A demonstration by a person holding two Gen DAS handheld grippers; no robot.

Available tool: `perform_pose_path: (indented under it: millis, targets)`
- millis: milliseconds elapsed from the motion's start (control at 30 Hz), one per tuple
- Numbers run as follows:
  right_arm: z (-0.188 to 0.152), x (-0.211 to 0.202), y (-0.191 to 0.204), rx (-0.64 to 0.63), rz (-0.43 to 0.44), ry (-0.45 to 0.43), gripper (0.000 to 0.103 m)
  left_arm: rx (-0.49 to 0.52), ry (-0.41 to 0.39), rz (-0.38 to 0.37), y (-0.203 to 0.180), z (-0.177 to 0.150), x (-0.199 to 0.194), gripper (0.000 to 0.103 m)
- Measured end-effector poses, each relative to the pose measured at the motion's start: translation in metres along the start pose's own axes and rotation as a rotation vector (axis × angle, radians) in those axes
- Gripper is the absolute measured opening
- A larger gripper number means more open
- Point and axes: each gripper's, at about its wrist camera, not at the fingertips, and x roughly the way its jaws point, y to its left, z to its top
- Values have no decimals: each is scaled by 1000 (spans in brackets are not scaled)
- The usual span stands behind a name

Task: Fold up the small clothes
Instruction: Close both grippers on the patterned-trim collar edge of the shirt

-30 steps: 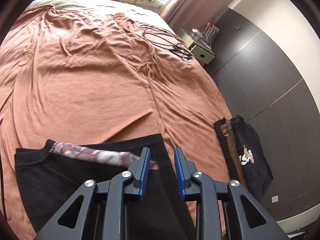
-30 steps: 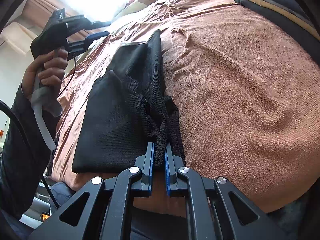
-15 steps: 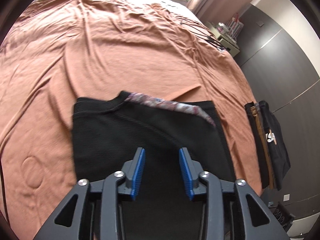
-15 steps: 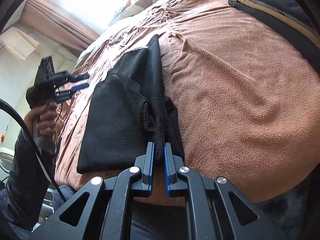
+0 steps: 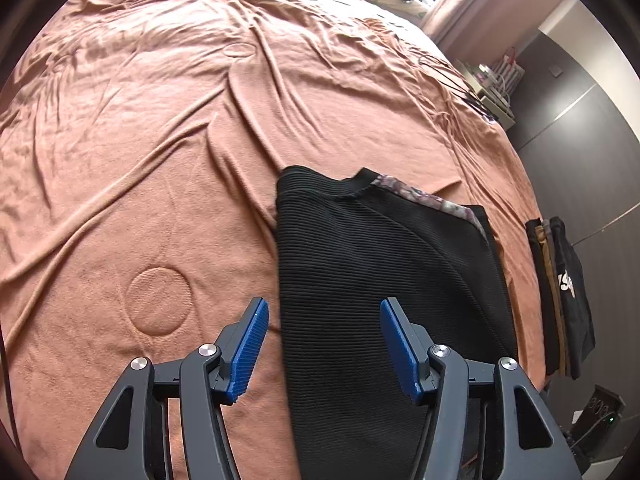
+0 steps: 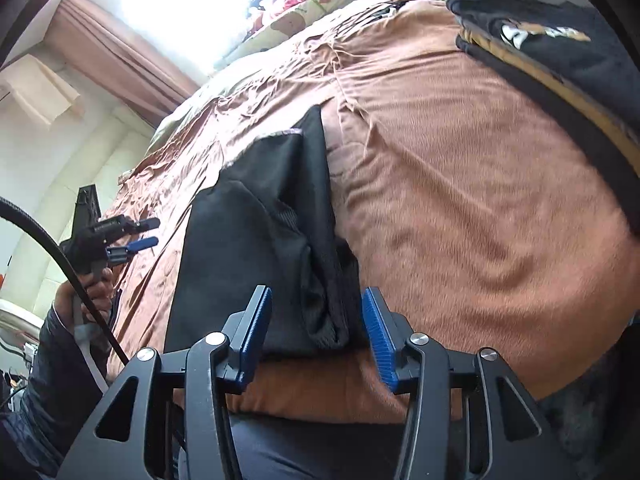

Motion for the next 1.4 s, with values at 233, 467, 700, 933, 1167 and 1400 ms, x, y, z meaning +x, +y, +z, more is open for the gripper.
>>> perform_pose_path:
  millis: [233, 467, 700, 933, 1167, 1400]
  targets:
    - [30, 25, 13, -55, 24, 35, 45, -19, 11, 10, 15, 14, 22, 60]
    - [68, 78, 20, -82, 41, 108, 45, -14, 22, 5, 19, 35, 50, 60]
    - [103, 130, 21, -84, 56, 179, 45, 25, 38, 7, 17, 50, 77, 60]
    - [133, 176, 22, -70, 78, 244, 46, 33, 35, -17, 20, 60, 88, 60]
    - [163, 217, 23, -47, 89, 279, 22, 43, 33, -41, 16, 63, 90, 59]
    - [178, 195, 48, -167, -3, 120, 3, 40, 21, -43, 18, 61, 85, 57]
